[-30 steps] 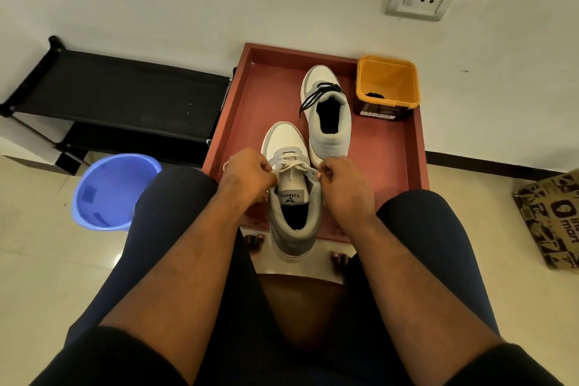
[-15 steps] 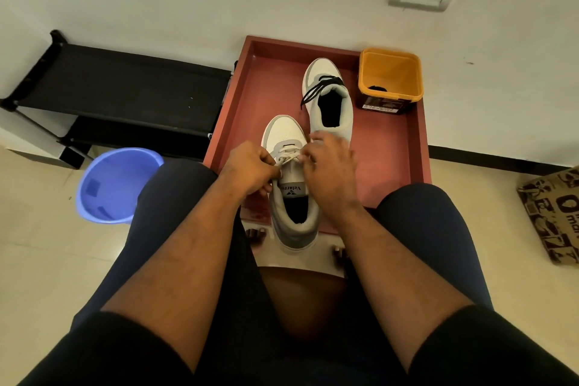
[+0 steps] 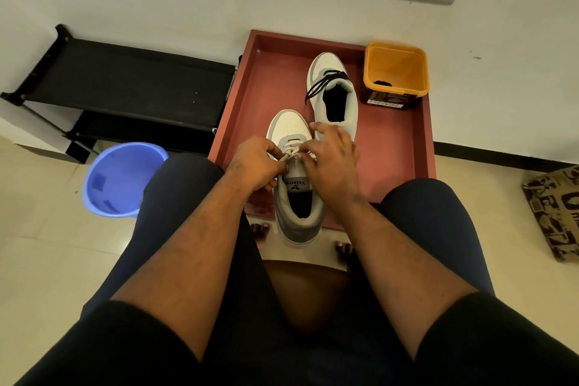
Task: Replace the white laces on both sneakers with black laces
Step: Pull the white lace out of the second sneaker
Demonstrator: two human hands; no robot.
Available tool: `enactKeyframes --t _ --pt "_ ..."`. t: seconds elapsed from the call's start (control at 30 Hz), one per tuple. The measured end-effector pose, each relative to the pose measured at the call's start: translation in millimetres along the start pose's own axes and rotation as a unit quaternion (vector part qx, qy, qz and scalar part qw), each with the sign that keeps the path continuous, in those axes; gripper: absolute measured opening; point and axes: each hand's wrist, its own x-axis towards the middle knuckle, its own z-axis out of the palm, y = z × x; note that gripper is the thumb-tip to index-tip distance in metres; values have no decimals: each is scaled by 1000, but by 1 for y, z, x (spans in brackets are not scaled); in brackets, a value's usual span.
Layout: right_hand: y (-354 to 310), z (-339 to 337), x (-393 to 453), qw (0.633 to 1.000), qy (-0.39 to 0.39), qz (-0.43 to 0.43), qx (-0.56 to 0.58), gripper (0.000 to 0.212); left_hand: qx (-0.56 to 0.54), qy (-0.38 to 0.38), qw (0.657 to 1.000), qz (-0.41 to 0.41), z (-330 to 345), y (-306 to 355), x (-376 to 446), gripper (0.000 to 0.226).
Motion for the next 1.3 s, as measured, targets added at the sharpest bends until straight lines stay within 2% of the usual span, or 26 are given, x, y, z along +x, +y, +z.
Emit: enactKeyframes --t 0.13,0.23,0.3,0.4,0.5,0.57,0.8,0.93,1.07,1.3 --pt "13 -24 4 978 95 141 119 9 -4 3 1000 -10 1 2 2 18" --pt "26 -34 7 958 146 195 149 11 3 4 1000 -10 2 3 3 18" --pt "25 -34 7 968 133 174 120 21 10 5 1000 -6 2 2 3 19" --pt "13 -25 4 994 51 64 71 31 15 6 1000 3 3 1 4 19" --pt "1 -3 -5 998 -37 -8 -40 26 30 4 999 18 3 1 3 23" --pt "-2 8 -9 996 -49 -15 -78 20 37 3 999 26 3 0 2 26" --pt "-3 6 -7 999 14 0 -40 10 36 -3 999 24 2 1 3 27" --pt "0 -8 -5 996 60 64 25 11 22 -7 1000 9 2 2 4 23" --pt "10 -23 1 989 80 118 45 13 16 -7 1000 4 1 3 4 19" --pt "18 -31 3 975 127 164 83 11 14 -2 1000 2 2 2 4 20"
